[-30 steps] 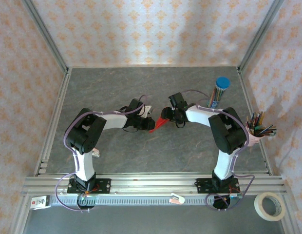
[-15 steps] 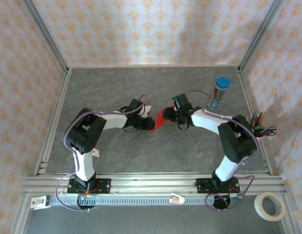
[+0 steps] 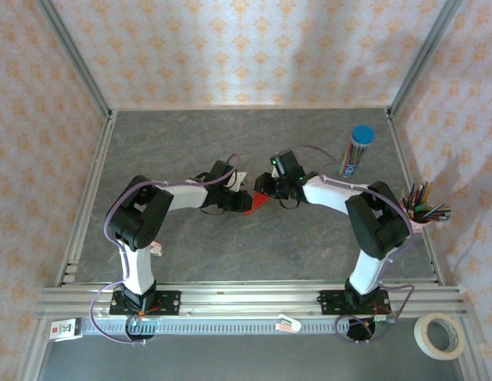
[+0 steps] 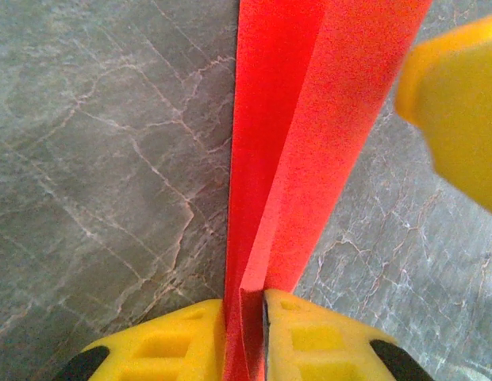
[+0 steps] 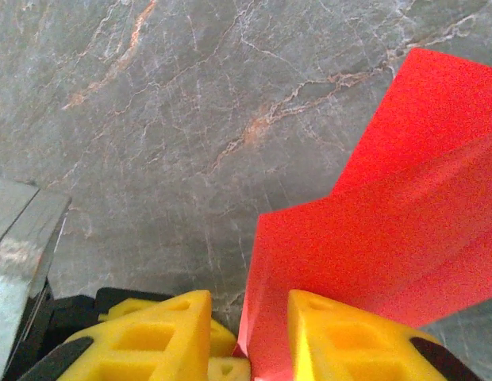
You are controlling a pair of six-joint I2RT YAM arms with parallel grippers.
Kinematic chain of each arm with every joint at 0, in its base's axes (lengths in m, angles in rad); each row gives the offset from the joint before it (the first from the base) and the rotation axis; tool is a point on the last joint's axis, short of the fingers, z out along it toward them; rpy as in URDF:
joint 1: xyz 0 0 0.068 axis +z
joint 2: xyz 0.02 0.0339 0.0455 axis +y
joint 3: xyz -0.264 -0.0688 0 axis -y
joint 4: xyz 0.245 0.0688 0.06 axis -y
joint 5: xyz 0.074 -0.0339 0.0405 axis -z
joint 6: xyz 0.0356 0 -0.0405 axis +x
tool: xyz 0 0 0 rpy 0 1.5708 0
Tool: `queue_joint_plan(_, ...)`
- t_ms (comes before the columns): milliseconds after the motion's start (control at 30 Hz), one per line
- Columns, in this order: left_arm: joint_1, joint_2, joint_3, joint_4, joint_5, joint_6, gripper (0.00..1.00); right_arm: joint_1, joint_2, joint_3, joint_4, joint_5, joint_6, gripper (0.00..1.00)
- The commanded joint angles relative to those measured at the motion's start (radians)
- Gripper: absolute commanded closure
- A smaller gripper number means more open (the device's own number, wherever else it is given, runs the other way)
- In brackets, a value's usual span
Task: Fold a paper plane with a square sheet of paper (pick it up from the middle)
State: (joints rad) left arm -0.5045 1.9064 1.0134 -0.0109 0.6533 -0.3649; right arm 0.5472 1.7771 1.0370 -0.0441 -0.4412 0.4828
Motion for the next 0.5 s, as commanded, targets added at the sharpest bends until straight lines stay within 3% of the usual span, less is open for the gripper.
queue_joint_plan(0,-0.014,0.076,-0.005,-0.041,-0.041,0.028,0.81,0.001,0.03,0.043,0.006,0.049,-0.002,0.7)
queue_joint_plan(467,-0.013,0.081,-0.004,-0.051,-0.036,0.035,0.81,-0.015,0.08,0.064,-0.034,0.136,0.009,0.72)
